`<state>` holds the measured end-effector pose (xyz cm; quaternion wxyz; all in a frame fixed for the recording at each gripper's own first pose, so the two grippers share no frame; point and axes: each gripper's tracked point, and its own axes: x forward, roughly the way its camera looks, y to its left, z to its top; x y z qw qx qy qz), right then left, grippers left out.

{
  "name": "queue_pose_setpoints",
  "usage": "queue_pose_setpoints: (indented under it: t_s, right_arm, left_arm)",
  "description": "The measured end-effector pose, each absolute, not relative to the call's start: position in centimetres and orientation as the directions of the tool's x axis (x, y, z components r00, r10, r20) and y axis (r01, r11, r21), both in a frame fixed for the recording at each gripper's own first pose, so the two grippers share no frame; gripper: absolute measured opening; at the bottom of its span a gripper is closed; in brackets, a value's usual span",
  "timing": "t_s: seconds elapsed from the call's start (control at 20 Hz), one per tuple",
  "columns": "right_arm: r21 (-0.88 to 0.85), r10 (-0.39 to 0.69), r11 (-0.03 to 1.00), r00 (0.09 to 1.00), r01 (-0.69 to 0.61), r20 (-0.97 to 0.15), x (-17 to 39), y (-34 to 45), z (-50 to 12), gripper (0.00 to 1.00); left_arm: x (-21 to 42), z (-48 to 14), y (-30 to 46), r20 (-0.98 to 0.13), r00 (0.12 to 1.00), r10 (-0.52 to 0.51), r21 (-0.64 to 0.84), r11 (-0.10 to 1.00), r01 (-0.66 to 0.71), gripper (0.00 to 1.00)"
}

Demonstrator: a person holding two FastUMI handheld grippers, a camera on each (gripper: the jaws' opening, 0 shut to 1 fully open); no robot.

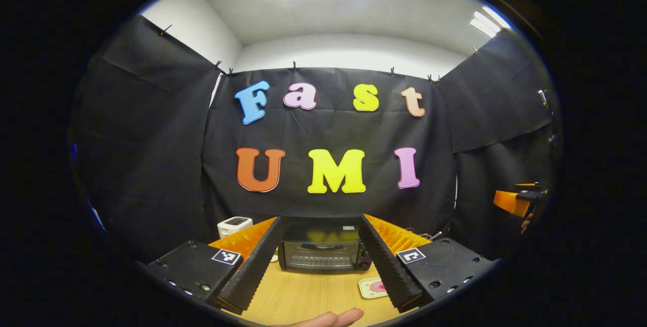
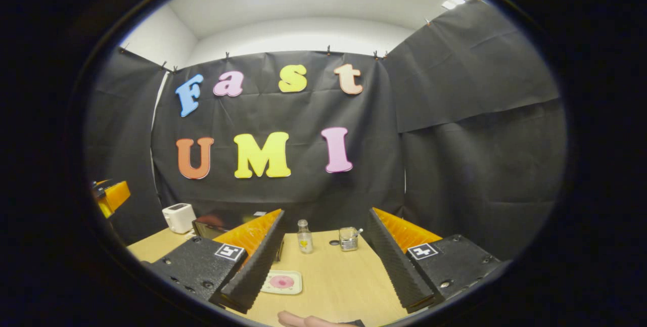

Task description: Open the electric oven with the left hand, put the food in, and close the electric oven.

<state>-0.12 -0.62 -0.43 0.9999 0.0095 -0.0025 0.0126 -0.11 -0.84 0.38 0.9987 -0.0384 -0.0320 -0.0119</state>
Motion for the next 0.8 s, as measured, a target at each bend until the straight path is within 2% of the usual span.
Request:
queue_pose_setpoints:
  t_s: [0.4,0.6,0.8]
  right_arm:
    - [0.028,0.051,0.998,0.999,-0.051,-0.001,1.8,0.1,-1.6,0.99]
    - [0.035,0.055,0.998,0.998,-0.056,0.004,2.9,-0.1,-1.8,1.0]
    - [0.035,0.052,0.998,0.999,-0.052,0.001,4.2,-0.2,-2.2,0.99]
  left_arm:
    - [4.8,-2.3,0.7,0.016,1.0,-0.011,-0.084,0.996,0.012,0.96]
    - [9.2,-5.8,1.6,-0.064,0.998,-0.003,-0.075,0.997,-0.001,0.96]
    - [13.7,-9.3,0.9,-0.138,0.99,-0.037,-0.061,0.998,0.029,0.95]
